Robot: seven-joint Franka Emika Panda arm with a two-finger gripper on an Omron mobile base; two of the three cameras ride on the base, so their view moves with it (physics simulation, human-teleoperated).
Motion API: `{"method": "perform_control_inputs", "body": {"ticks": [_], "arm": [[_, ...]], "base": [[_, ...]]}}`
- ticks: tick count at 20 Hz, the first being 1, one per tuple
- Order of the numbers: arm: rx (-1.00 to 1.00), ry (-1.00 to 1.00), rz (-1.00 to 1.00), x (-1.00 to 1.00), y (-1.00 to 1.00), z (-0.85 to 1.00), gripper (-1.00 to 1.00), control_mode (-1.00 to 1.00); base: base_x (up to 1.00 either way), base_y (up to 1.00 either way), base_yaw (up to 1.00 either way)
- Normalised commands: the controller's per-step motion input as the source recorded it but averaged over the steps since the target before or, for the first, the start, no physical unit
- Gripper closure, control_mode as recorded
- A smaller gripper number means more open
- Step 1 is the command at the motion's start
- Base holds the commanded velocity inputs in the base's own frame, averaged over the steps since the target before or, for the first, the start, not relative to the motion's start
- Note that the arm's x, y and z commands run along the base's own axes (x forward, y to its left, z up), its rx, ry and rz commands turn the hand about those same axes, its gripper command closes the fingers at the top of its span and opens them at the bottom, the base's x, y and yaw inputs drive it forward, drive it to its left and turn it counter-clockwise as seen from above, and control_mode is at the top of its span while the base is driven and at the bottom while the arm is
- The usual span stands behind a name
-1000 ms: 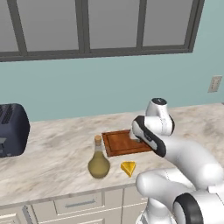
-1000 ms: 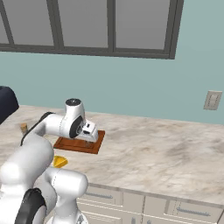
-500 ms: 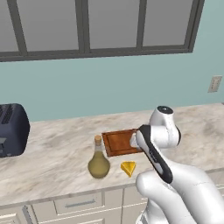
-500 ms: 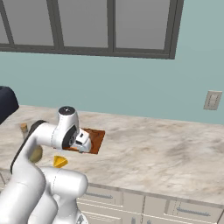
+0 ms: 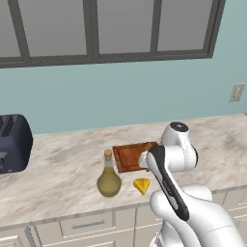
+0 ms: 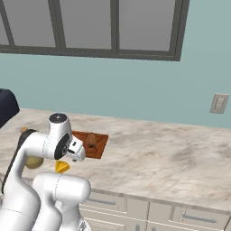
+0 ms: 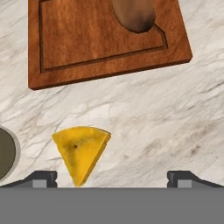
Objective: Retrieve the reheated potato from the microwave, then place the potato, cheese, and condiment on the cutting board.
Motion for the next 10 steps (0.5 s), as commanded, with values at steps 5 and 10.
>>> {"method": "perform_control_inputs", "body": {"ticks": [5, 10], "arm": [[-0.05, 0.04, 0.02, -0.05, 0.24, 0.0, -1.0, -1.0], [-0.09, 0.01, 0.08, -0.06, 0.19, -0.11, -1.0, -1.0]], "base": [[0.0, 0.0, 0.0], [0.0, 0.0, 0.0]]}}
